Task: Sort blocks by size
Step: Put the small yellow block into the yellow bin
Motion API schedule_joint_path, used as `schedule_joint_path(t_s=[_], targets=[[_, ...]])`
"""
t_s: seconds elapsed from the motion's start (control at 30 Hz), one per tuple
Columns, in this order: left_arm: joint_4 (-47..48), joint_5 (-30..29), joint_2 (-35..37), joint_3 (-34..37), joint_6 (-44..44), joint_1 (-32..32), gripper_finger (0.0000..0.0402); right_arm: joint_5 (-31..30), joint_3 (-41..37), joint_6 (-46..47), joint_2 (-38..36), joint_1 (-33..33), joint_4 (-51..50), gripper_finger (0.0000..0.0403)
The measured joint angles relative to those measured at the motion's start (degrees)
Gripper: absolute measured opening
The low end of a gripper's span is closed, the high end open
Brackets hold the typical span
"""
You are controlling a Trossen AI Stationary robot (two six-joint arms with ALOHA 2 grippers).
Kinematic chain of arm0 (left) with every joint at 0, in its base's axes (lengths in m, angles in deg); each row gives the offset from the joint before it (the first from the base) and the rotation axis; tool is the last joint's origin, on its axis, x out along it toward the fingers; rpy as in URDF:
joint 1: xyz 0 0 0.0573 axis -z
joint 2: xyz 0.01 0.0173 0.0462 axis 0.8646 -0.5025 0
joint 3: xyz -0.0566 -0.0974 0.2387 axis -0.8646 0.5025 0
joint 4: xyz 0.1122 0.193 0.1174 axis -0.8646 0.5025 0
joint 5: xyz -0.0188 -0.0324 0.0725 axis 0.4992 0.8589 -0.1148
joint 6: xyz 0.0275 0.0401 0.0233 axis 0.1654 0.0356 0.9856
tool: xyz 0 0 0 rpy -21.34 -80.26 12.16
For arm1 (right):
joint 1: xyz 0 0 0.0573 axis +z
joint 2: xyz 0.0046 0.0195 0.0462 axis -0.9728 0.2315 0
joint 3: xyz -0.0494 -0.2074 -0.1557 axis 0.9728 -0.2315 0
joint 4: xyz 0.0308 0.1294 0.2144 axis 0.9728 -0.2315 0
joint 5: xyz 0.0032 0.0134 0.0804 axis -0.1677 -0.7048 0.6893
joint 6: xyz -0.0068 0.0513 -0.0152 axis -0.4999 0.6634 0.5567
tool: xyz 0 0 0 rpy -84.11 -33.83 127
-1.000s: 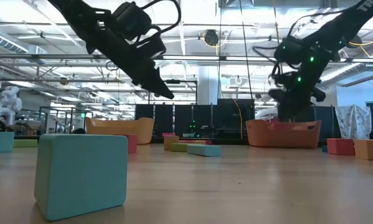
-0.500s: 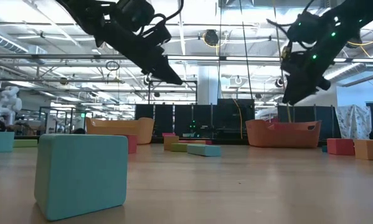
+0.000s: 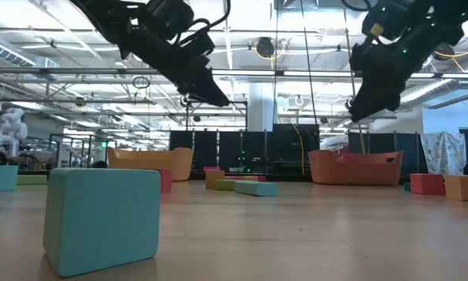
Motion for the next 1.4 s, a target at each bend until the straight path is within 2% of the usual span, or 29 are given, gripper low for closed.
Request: schedule_joint_path(t_s=[0.3, 0.43, 0.67, 0.83, 1.0, 1.17, 1.4], targets=[[-1.05, -0.75, 0.0, -0.04, -3.47, 0.48, 0.0245, -0.02, 0.0, -4.05, 2.32, 6.35, 1.24, 0.0169], [-1.03, -0.75, 0.0, -0.04, -3.49, 1.06, 0.0245, -0.02, 0.0, 3.94, 4.36, 7.35, 2.99, 0.0169], [-0.95, -0.73, 0.0, -0.04, -3.08, 2.42, 0.0245, -0.68, 0.0, 4.14, 6.24, 11.5, -1.36, 0.0169], [-0.87, -0.11, 0.0, -0.04, 4.27, 2.85, 0.0245, -5.36, 0.0, 6.47, 6.25, 16.9, -3.83, 0.0169], [-0.88, -0.08, 0.0, -0.04, 8.71, 2.8, 0.0245, -5.91, 0.0, 9.54, 6.25, 21.41, -4.46, 0.0169], [-0.63, 0.03, 0.0, -0.04, 7.3, 2.8, 0.0244, -6.31, 0.0, 15.09, 6.25, 24.11, -6.28, 0.0169], [2.36, 0.17, 0.0, -0.04, 1.8, 2.92, 0.0244, -5.96, 0.0, 26.41, 6.25, 29.73, -13.86, 0.0169]])
